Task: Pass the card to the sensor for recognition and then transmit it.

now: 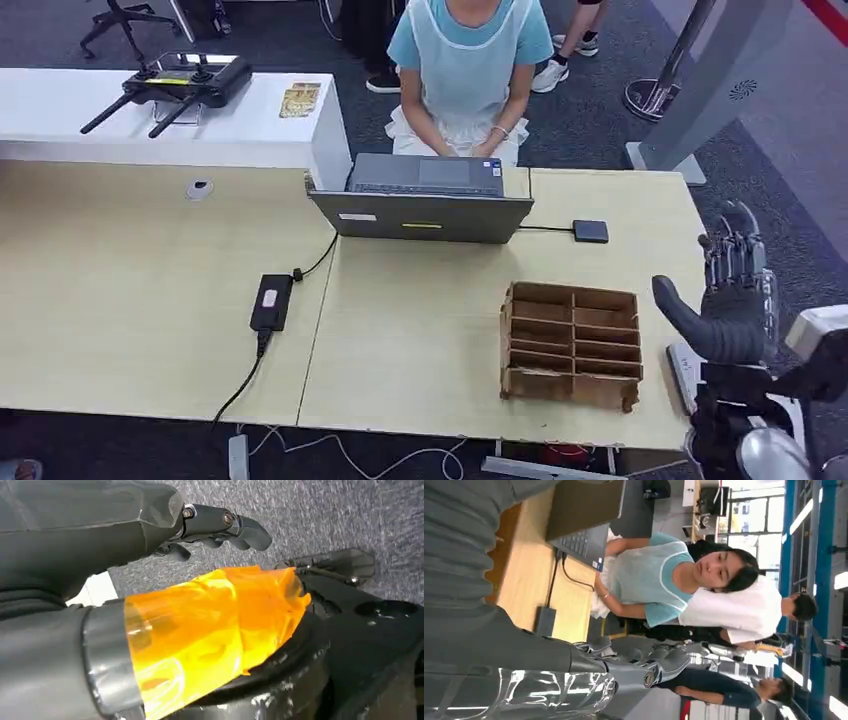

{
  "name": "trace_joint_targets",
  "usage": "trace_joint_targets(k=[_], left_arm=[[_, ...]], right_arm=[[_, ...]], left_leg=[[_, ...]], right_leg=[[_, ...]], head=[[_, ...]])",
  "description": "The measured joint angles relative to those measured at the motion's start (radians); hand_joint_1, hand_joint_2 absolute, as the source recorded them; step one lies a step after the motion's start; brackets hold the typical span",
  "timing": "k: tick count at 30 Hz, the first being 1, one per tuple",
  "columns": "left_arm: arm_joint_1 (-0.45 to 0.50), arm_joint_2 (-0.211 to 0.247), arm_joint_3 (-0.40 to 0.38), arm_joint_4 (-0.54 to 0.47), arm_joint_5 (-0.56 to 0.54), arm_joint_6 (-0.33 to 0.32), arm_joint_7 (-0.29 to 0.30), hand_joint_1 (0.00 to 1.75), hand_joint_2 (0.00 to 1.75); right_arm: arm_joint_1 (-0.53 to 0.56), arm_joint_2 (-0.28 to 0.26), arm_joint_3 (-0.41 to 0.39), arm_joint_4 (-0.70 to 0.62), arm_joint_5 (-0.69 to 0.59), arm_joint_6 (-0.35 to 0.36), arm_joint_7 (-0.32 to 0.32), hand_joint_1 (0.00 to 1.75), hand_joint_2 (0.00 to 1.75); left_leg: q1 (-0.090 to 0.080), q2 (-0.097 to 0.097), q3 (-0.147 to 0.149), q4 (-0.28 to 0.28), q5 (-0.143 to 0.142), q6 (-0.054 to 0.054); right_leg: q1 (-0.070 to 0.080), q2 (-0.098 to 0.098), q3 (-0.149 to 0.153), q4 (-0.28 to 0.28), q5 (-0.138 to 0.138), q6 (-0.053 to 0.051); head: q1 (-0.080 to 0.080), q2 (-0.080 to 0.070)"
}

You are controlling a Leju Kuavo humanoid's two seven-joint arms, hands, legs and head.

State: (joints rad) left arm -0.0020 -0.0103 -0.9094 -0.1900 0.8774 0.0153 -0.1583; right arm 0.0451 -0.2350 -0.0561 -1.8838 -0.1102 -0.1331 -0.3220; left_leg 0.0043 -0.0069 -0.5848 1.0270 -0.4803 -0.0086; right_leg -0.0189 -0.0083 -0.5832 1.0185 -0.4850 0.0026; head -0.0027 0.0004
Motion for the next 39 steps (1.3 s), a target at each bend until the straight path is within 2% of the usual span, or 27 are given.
trace_joint_targets(k=[7,10,12,14,15,16,18,19,20,22,25,31,33,39], left_arm=[[-0.001,-0.004,0.006,0.002,0.0,0.005,-0.005,0.0,0.0],[-0.001,-0.006,0.006,0.009,0.006,0.006,-0.006,0.0,0.0],[-0.001,-0.01,0.008,0.013,0.015,0.006,-0.013,0.0,0.0],[-0.002,-0.014,0.009,0.017,0.018,0.006,-0.014,0.0,0.0],[-0.004,-0.015,0.009,0.018,0.018,0.007,-0.014,0.0,0.0],[-0.005,-0.017,0.009,0.018,0.018,0.006,-0.014,0.0,0.0],[-0.006,-0.017,0.011,0.018,0.018,0.004,-0.011,0.0,0.0],[-0.006,-0.017,0.012,0.018,0.018,0.003,-0.01,0.0,0.0],[-0.008,-0.017,0.012,0.018,0.018,0.003,-0.006,0.0,0.0],[-0.01,-0.013,0.012,0.018,0.018,0.0,-0.003,0.0,0.0],[-0.01,-0.007,0.012,0.018,0.018,-0.007,-0.002,0.0,0.0],[-0.008,-0.001,0.012,0.018,0.018,-0.012,-0.002,0.0,0.0],[-0.009,0.0,0.012,0.019,0.018,-0.012,-0.002,0.0,0.0],[-0.012,0.001,0.012,0.019,0.014,-0.012,0.005,0.0,0.0]], right_arm=[[0.05,0.004,-0.027,-0.07,0.001,0.0,-0.001,0.0,1.75],[0.105,0.023,-0.037,-0.109,0.064,-0.023,-0.024,0.0,1.75],[0.164,0.046,-0.032,-0.141,0.178,-0.066,-0.035,0.0,1.75],[0.205,0.062,-0.01,-0.157,0.359,-0.145,-0.03,0.0,1.75],[0.227,0.066,0.0,-0.163,0.453,-0.191,-0.009,0.0,1.75],[0.254,0.064,0.016,-0.168,0.606,-0.255,0.058,0.0,1.75],[0.303,0.021,0.047,-0.167,0.945,-0.326,0.232,0.0,1.75],[0.319,-0.005,0.058,-0.167,1.058,-0.336,0.289,0.0,1.75],[0.332,-0.028,0.063,-0.166,1.129,-0.341,0.332,0.0,1.75],[0.358,-0.076,0.082,-0.165,1.182,-0.324,0.411,0.0,1.75],[0.386,-0.187,0.139,-0.157,1.176,-0.293,0.471,0.0,1.75],[0.431,-0.318,0.196,-0.153,1.214,-0.299,0.541,0.0,1.75],[0.437,-0.351,0.211,-0.152,1.251,-0.296,0.581,0.0,1.75],[0.407,-0.418,0.288,-0.123,1.305,-0.281,0.618,0.0,1.75]], left_leg=[[0.0,0.001,0.002,0.0,0.001,0.0],[0.0,0.0,0.002,0.0,0.001,0.0],[0.0,0.0,0.002,0.0,0.001,0.0],[0.0,0.001,0.002,0.0,0.0,0.0],[0.0,0.002,0.002,0.0,0.0,0.0],[0.0,0.001,0.002,0.0,0.0,0.0],[0.0,0.001,0.002,0.0,0.0,0.0],[0.0,0.001,0.002,0.0,0.0,0.0],[0.0,0.002,0.002,0.0,-0.001,0.001],[0.0,0.002,0.002,0.0,-0.002,0.002],[-0.001,0.002,0.003,0.0,-0.002,0.002],[-0.001,0.002,0.003,0.0,-0.002,0.002],[-0.001,0.002,0.003,0.0,-0.002,0.002],[0.0,0.003,0.003,0.0,-0.002,0.002]], right_leg=[[0.0,0.0,0.001,0.0,0.001,-0.001],[0.0,-0.001,0.002,0.0,0.001,0.0],[0.0,-0.001,0.002,0.0,0.0,0.0],[0.0,0.0,0.001,0.001,0.0,-0.001],[0.0,0.0,0.001,0.001,0.0,-0.001],[0.0,0.0,0.002,0.0,-0.001,-0.001],[0.0,-0.001,0.002,0.0,-0.002,0.0],[0.0,0.0,0.002,0.0,-0.002,0.0],[0.0,0.0,0.002,0.0,-0.002,0.0],[-0.001,0.0,0.002,0.0,-0.002,0.0],[-0.001,0.0,0.002,0.0,-0.001,0.001],[-0.001,0.0,0.002,0.0,-0.001,0.001],[-0.001,0.001,0.002,0.0,-0.001,0.001],[0.0,0.001,0.002,0.0,-0.001,0.001]], head=[[0.0,0.0],[0.0,0.0],[0.0,0.0],[0.0,0.0],[0.0,0.0],[0.0,0.0],[0.0,0.0],[0.0,0.0],[0.0,0.0],[0.0,0.0],[0.0,0.0],[0.0,0.0],[0.0,0.0],[0.0,0.0]])
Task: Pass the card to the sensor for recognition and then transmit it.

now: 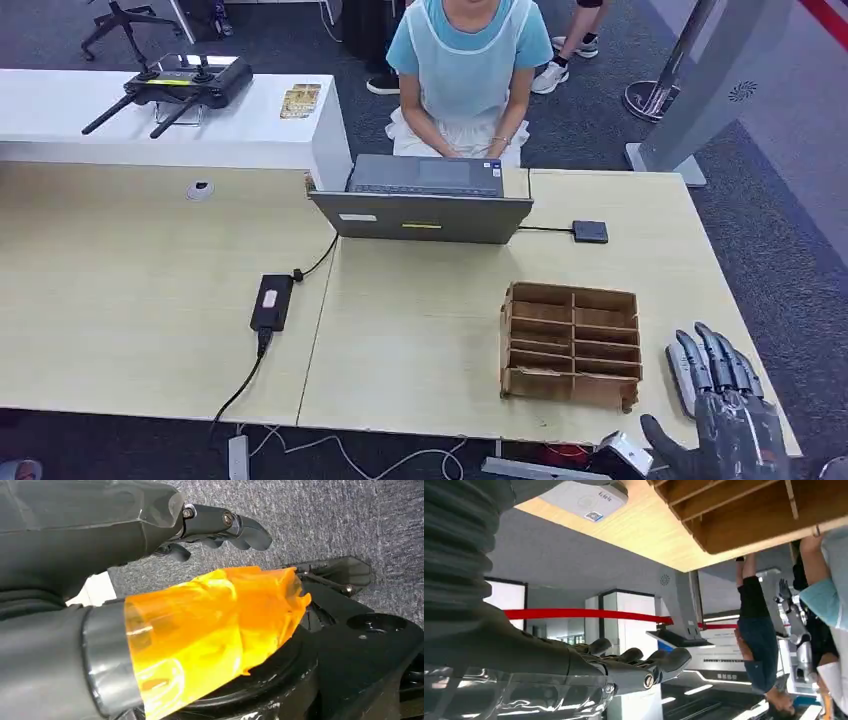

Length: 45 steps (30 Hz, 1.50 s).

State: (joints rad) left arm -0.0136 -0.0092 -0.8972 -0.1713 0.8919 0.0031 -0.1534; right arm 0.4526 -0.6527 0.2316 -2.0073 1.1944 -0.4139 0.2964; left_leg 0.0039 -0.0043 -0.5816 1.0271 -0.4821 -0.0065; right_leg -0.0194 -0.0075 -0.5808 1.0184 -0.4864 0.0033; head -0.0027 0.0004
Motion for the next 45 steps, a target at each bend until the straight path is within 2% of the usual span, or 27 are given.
trace_joint_targets(k=[6,16,20,37,38,39,40,45], left_arm=[[-0.001,0.0,0.0,0.0,0.002,0.0,0.002,0.0,0.0],[-0.002,-0.001,0.0,0.0,0.003,0.0,0.005,0.0,0.0],[-0.002,-0.002,0.0,0.0,0.002,0.0,0.008,0.0,0.0],[-0.003,-0.003,0.0,0.0,0.002,0.0,0.012,0.0,0.0],[-0.003,-0.003,0.0,0.0,0.002,0.0,0.012,0.0,0.0],[-0.003,-0.003,0.0,0.0,0.002,0.0,0.012,0.0,0.0],[-0.003,-0.003,0.0,0.0,0.003,0.0,0.012,0.0,0.0],[-0.003,-0.003,0.0,0.0,0.004,0.0,0.012,0.0,0.0]], right_arm=[[-0.056,-0.024,0.069,0.043,0.024,0.043,0.021,0.0,1.75],[-0.167,-0.019,0.154,0.139,0.057,0.092,0.032,0.0,1.75],[-0.198,-0.01,0.169,0.172,0.018,0.096,0.017,0.0,1.75],[-0.232,0.019,0.194,0.235,0.009,0.101,0.014,0.0,1.75],[-0.232,0.02,0.194,0.237,0.009,0.101,0.014,0.03,1.75],[-0.232,0.022,0.194,0.238,0.009,0.1,0.014,0.26,1.75],[-0.232,0.024,0.194,0.238,0.009,0.098,0.014,0.31,1.75],[-0.232,0.033,0.194,0.241,0.016,0.098,0.012,0.26,1.75]], left_leg=[[0.0,0.0,0.0,0.0,0.0,0.0],[0.0,0.0,0.0,0.0,0.0,0.0],[0.0,0.0,0.0,0.0,0.0,0.0],[0.0,0.0,0.0,0.0,0.0,0.0],[0.0,0.0,0.0,0.0,0.0,0.0],[0.0,0.0,0.0,0.0,0.0,0.0],[0.0,0.0,0.0,0.0,0.0,0.0],[0.0,0.0,0.0,0.0,0.0,0.0]], right_leg=[[0.0,0.0,0.0,0.0,0.0,0.0],[0.0,0.0,0.0,0.0,0.0,0.0],[0.0,0.0,0.0,0.0,0.0,0.0],[0.0,0.0,0.0,0.0,0.0,0.0],[0.0,0.0,0.0,0.0,0.0,0.0],[0.0,0.0,0.0,0.0,0.0,0.0],[0.0,0.0,0.0,0.0,0.0,0.0],[0.0,0.0,0.0,0.0,0.0,0.0]], head=[[0.0,0.0],[0.0,0.0],[0.0,0.0],[0.0,0.0],[0.0,0.0],[0.0,0.0],[0.0,0.0],[0.0,0.0]])
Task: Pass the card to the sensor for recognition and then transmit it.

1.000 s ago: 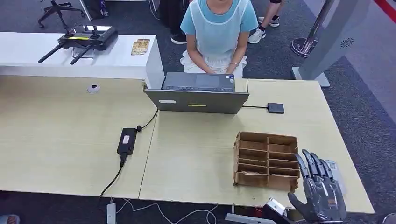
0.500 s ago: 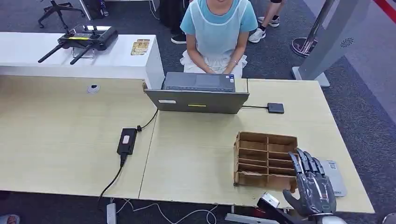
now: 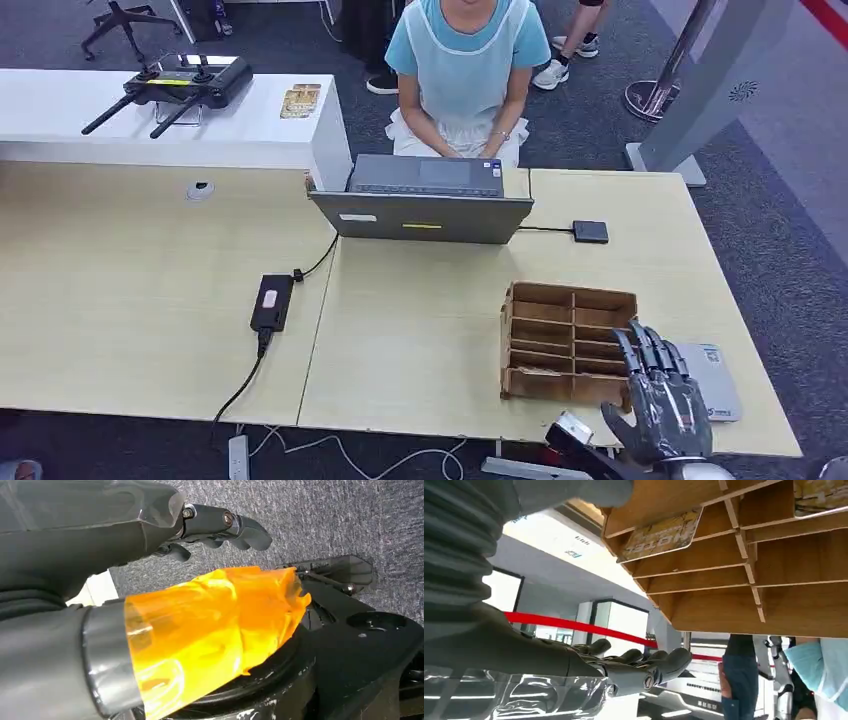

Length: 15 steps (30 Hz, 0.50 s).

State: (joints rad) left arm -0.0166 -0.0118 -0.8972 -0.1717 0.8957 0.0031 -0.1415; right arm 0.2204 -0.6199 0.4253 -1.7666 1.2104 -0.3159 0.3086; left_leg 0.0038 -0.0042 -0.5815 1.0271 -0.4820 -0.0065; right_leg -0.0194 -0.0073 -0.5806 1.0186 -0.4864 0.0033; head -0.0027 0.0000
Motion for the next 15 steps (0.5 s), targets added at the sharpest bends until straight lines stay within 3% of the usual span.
trace_joint_targets(k=[4,8,9,15], left_arm=[[0.0,0.0,0.0,0.0,0.0,0.0,0.0,0.0,0.0],[0.0,0.0,0.0,0.0,0.003,-0.002,0.0,0.0,0.0],[0.0,0.0,0.0,0.0,0.003,-0.003,0.0,0.0,0.0],[-0.001,0.0,0.0,0.0,0.002,-0.003,0.0,0.0,0.0]], right_arm=[[0.0,0.004,0.0,0.006,0.005,0.002,-0.001,0.19,1.75],[-0.001,0.005,0.0,0.013,0.005,0.012,0.0,0.33,1.75],[-0.002,0.006,0.0,0.014,0.004,0.015,-0.002,0.51,1.75],[-0.023,0.009,0.0,0.031,0.0,0.031,-0.018,0.47,1.75]], left_leg=[[0.0,0.0,0.0,0.0,0.0,0.0],[0.0,0.0,0.0,0.0,0.0,0.0],[0.0,0.0,0.0,0.0,0.0,0.0],[0.0,0.0,0.0,0.0,0.0,0.0]], right_leg=[[0.0,0.0,0.0,0.0,0.0,0.0],[0.0,0.0,0.0,0.0,0.0,0.0],[0.0,0.0,0.0,0.0,0.0,0.0],[0.0,0.0,0.0,0.0,0.0,0.0]], head=[[0.0,0.0],[0.0,0.0],[0.0,0.0],[0.0,0.0]])
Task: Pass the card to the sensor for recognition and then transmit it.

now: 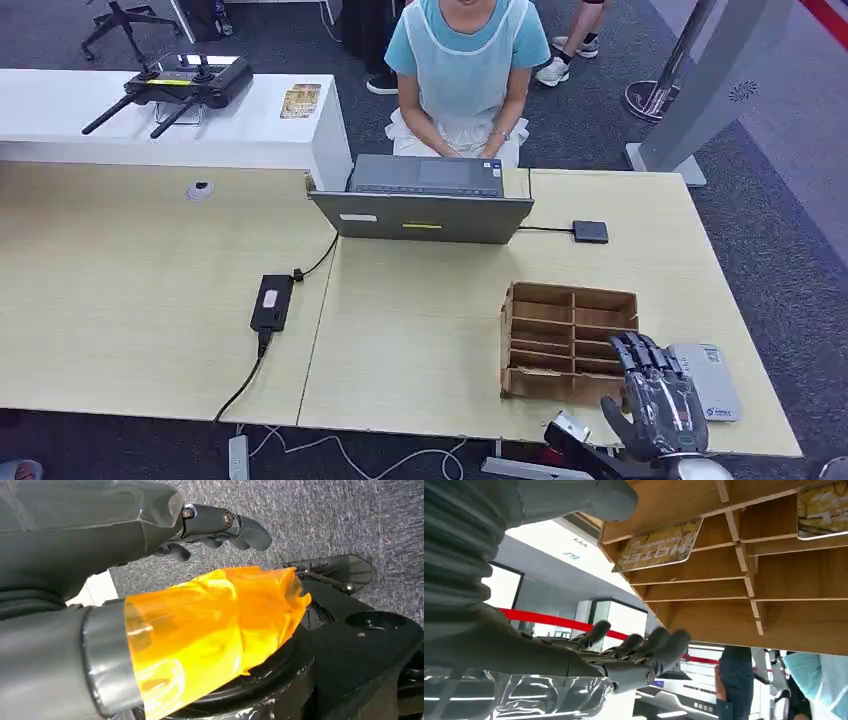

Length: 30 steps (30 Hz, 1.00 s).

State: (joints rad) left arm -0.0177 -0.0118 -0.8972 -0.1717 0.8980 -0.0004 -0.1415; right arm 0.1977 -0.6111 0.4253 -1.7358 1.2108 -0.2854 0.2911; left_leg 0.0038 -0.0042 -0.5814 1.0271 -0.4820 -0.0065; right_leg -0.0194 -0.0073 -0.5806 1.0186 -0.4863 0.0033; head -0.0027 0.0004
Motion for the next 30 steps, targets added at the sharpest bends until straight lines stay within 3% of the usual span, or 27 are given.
trace_joint_targets(k=[4,6,8,13,20,21,27,30], left_arm=[[-0.001,0.0,0.0,0.0,0.0,0.0,0.0,0.0,0.0],[-0.001,0.0,0.0,0.0,0.0,0.0,0.0,0.0,0.0],[-0.001,0.0,0.0,0.0,0.001,0.0,0.001,0.0,0.0],[-0.001,0.0,0.0,0.0,0.002,0.0,0.003,0.0,0.0],[-0.002,0.0,0.0,0.0,0.004,0.0,0.004,0.0,0.0],[-0.002,0.0,0.0,0.0,0.005,0.0,0.004,0.0,0.0],[-0.002,0.0,0.0,0.0,0.007,0.0,0.008,0.0,0.0],[-0.002,0.0,0.0,0.0,0.007,0.0,0.009,0.0,0.0]], right_arm=[[-0.006,0.002,0.0,0.009,0.0,0.001,-0.002,0.49,1.75],[-0.007,0.003,0.0,0.012,0.0,0.002,-0.002,0.73,1.75],[-0.009,0.005,0.0,0.015,-0.001,0.004,-0.004,0.84,1.75],[-0.019,0.01,0.0,0.028,0.001,0.019,-0.007,0.7,1.75],[-0.028,0.021,0.0,0.05,0.002,0.02,-0.005,0.72,1.75],[-0.028,0.023,0.0,0.052,0.002,0.02,-0.003,0.8,1.75],[-0.026,0.028,-0.005,0.061,0.004,0.018,0.002,0.72,1.75],[-0.026,0.031,-0.005,0.063,0.005,0.018,0.003,0.77,1.75]], left_leg=[[0.0,0.0,0.0,0.0,0.0,0.0],[0.0,0.0,0.0,0.0,0.0,0.0],[0.0,0.0,0.0,0.0,0.0,0.0],[0.0,0.0,0.0,0.0,0.0,0.0],[0.0,0.0,0.0,0.0,0.0,0.0],[0.0,0.0,0.0,0.0,0.0,0.0],[0.0,0.0,0.0,0.0,0.0,0.0],[0.0,0.0,0.0,0.0,0.0,0.0]], right_leg=[[0.0,0.0,0.0,0.0,0.0,0.0],[0.0,0.0,0.0,0.0,0.0,0.0],[0.0,0.0,0.0,0.0,0.0,0.0],[0.0,0.0,0.0,0.0,0.0,0.0],[0.0,0.0,0.0,0.0,0.0,0.0],[0.0,0.0,0.0,0.0,0.0,0.0],[0.0,0.0,0.0,0.0,0.0,0.0],[0.0,0.0,0.0,0.0,0.0,0.0]], head=[[0.0,0.0],[0.0,0.0],[0.0,0.0],[0.0,0.0],[0.0,0.0],[0.0,0.0],[0.0,0.0],[0.0,0.0]])
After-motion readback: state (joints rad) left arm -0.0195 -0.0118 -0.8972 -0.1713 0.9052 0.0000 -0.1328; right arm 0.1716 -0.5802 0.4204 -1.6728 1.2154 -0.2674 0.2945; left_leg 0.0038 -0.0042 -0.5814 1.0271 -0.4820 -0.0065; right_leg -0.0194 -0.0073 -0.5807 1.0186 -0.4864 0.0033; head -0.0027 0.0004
